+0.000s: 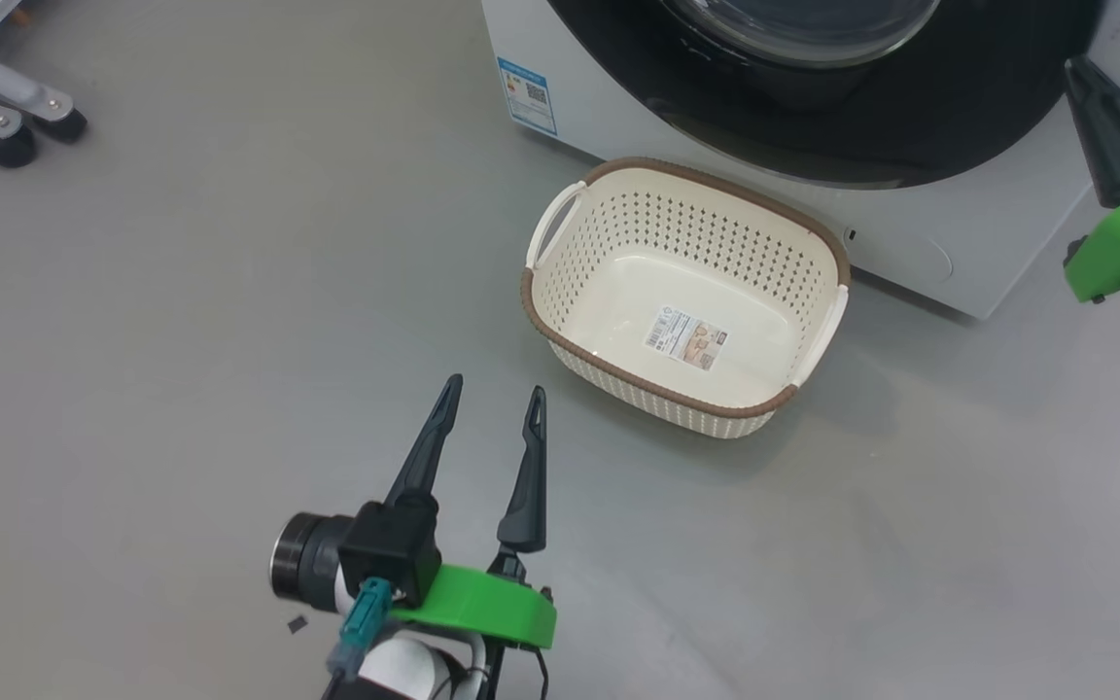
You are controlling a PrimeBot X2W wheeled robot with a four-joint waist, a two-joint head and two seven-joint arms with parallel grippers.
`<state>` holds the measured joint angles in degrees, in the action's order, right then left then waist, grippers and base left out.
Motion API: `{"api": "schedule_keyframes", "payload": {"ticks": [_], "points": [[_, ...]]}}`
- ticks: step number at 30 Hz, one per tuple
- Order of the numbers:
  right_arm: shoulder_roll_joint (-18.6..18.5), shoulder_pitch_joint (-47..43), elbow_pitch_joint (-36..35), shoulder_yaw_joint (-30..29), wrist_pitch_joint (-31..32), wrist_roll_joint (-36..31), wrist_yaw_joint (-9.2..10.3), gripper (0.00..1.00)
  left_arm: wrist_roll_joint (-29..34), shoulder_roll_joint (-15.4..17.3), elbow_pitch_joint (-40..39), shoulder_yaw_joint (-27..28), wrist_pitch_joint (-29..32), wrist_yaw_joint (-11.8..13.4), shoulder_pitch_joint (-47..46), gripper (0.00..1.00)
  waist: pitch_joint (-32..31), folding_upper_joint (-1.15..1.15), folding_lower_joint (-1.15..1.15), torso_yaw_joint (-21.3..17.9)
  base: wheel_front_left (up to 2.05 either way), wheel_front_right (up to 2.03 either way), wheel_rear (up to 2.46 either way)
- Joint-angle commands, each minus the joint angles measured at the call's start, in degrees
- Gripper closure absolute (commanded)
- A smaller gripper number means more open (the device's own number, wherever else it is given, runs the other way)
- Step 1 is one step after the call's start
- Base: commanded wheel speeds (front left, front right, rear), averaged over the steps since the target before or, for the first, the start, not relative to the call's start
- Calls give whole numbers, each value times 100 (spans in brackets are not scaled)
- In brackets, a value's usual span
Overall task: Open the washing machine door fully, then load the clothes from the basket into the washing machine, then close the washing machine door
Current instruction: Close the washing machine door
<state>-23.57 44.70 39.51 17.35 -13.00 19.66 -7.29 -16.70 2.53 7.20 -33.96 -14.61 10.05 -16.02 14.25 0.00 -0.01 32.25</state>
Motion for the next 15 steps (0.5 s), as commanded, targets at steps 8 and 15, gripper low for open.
{"api": "schedule_keyframes", "payload": {"ticks": [8,15], "points": [[-92,830,444,378,-12,60,-20,100,35,35,-502,174,-39,137,5,0,341,0,1,58,0,0,0],[-204,1369,944,819,-74,208,-20,100,12,35,-716,14,-39,300,21,0,536,0,1,74,-8,-8,-8]]}}
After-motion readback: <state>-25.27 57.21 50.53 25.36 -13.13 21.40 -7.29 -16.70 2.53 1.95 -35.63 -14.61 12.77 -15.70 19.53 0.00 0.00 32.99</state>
